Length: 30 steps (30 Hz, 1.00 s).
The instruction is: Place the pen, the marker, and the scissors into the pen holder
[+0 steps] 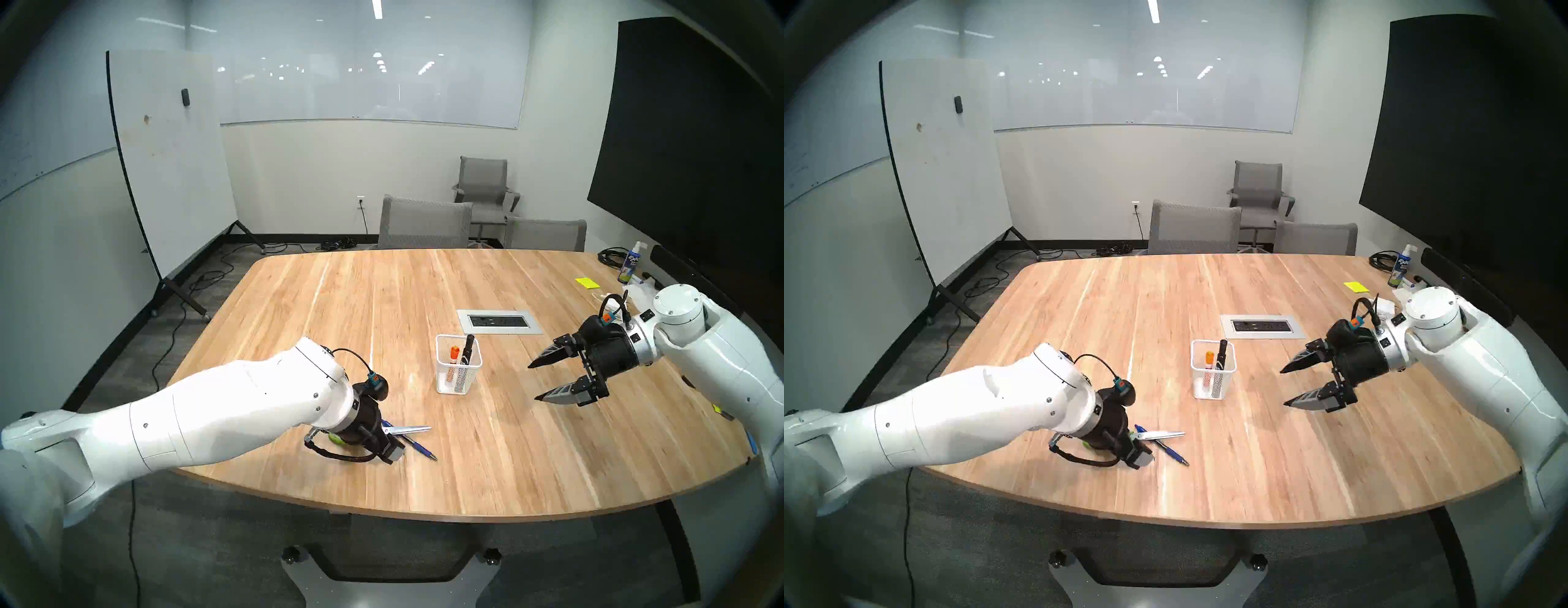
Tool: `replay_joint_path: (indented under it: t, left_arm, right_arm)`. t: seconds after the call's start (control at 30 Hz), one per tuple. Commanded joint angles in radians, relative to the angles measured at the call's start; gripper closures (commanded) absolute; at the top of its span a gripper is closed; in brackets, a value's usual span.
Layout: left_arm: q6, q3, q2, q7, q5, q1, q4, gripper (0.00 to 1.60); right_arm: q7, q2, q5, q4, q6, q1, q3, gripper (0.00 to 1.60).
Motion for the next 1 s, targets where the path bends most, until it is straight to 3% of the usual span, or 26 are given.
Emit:
replay_joint_path:
  t: [0.0,0.27,0.53,0.97]
  left_arm:
    - [-0.002,0.009,0.004,0.011,-0.027,-0.068,-0.014,0.00]
    - [-0.002,0.002,-0.007,0.019,-0.043,-0.089,-0.031,0.00]
    - [-0.002,0.032,0.007,0.027,-0.067,-0.111,-0.034,0.00]
    - [-0.002,0.164,0.023,-0.011,-0.065,-0.217,-0.018,0.00]
  right_arm:
    - [0.001,0.006,0.005,-0.002,0.002,0.010,0.010,0.00]
    - [0.001,0.006,0.005,-0.002,0.002,0.010,0.010,0.00]
    - [0.001,0.006,0.005,-0.002,0.002,0.010,0.010,0.00]
    - [0.001,0.006,0.005,-0.002,0.002,0.010,0.010,0.00]
